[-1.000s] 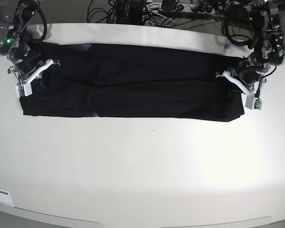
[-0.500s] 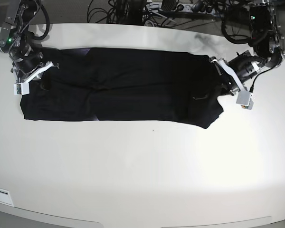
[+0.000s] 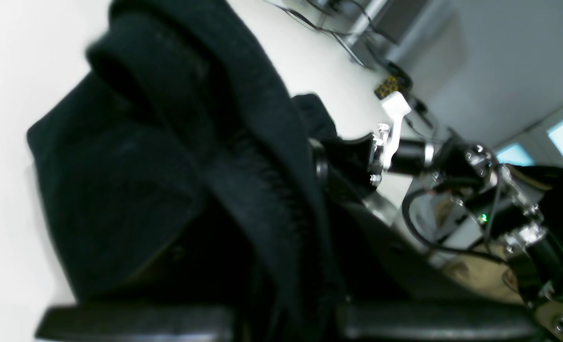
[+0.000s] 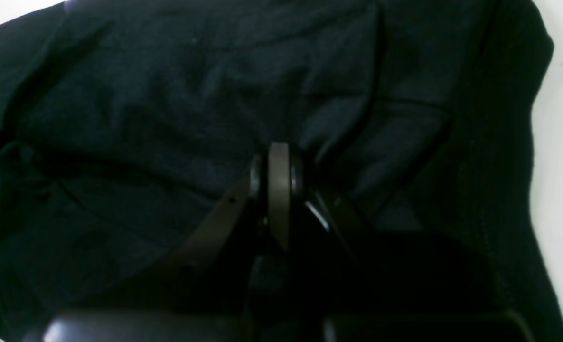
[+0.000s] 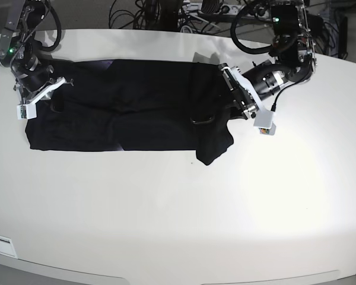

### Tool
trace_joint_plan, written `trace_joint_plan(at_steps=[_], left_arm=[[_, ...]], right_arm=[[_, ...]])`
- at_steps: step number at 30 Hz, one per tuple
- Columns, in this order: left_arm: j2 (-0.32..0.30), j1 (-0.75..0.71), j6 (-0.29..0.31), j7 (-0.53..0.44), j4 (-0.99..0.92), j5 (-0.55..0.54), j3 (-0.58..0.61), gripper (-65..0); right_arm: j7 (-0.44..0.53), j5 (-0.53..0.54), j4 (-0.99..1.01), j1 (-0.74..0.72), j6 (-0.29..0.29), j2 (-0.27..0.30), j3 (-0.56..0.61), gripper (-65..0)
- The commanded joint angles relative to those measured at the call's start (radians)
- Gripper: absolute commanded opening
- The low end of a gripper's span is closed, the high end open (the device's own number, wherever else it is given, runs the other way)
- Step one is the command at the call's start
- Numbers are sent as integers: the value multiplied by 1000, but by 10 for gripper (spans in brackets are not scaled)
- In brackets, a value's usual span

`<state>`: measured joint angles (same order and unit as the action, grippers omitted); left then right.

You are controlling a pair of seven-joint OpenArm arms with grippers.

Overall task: Fold the T-shirt properly
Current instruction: 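Grasp the strip end with the left gripper and fold it toward the right gripper, then lay the folded end down and regrasp the strip's middle with the left gripper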

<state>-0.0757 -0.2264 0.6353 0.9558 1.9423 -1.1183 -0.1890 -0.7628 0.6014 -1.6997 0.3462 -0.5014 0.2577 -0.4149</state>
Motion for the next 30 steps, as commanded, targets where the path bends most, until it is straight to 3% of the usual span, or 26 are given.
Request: trace_joint_plan(at_steps=[1,14,18,25,30], left_arm=[[5,9,1,-39,16,8,13,-650],[29,9,-2,-166,13,274,159,-650],[46,9,-80,-223,13,370,183,-650],[107,9,-196,-255,6,411,202,-650],[129,12,-207,-272,-48,404,202,-650]], right_arm=[[-77,-23,2,9,7,10,-2,-650],[-96,5,2,9,4,11,-2,-650],[-98,5,2,8,4,11,-2,-650],[-98,5,2,8,4,11,-2,-650],[-98,6,2,8,4,11,-2,-650]])
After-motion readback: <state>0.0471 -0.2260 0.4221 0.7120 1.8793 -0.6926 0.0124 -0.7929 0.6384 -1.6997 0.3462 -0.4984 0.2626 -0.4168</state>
